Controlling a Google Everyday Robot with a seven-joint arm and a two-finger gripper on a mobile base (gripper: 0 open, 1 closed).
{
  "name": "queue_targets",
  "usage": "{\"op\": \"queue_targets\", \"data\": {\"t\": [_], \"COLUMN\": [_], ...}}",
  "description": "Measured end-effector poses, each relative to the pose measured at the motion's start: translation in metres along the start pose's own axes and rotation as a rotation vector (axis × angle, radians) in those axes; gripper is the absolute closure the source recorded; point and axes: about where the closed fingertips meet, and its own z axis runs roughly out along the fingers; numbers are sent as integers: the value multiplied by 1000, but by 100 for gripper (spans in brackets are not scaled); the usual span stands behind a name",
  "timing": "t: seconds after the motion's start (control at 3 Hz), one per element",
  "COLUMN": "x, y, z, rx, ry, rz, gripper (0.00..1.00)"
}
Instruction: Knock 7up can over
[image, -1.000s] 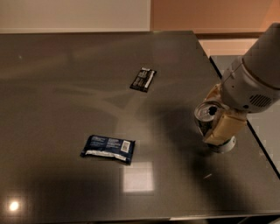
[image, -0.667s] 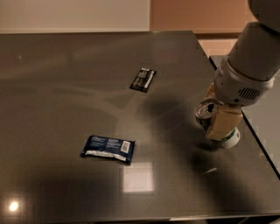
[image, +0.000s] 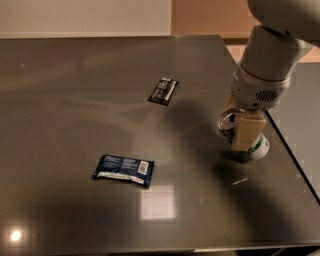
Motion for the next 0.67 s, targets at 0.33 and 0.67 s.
{"op": "queue_targets", "data": {"t": [0.33,0.67], "x": [-3,-3], "y": [-10,-16], "z": [3,5], "rx": [-9,-13], "ry": [10,15], "rz": [-23,-35], "gripper": [38,15]}}
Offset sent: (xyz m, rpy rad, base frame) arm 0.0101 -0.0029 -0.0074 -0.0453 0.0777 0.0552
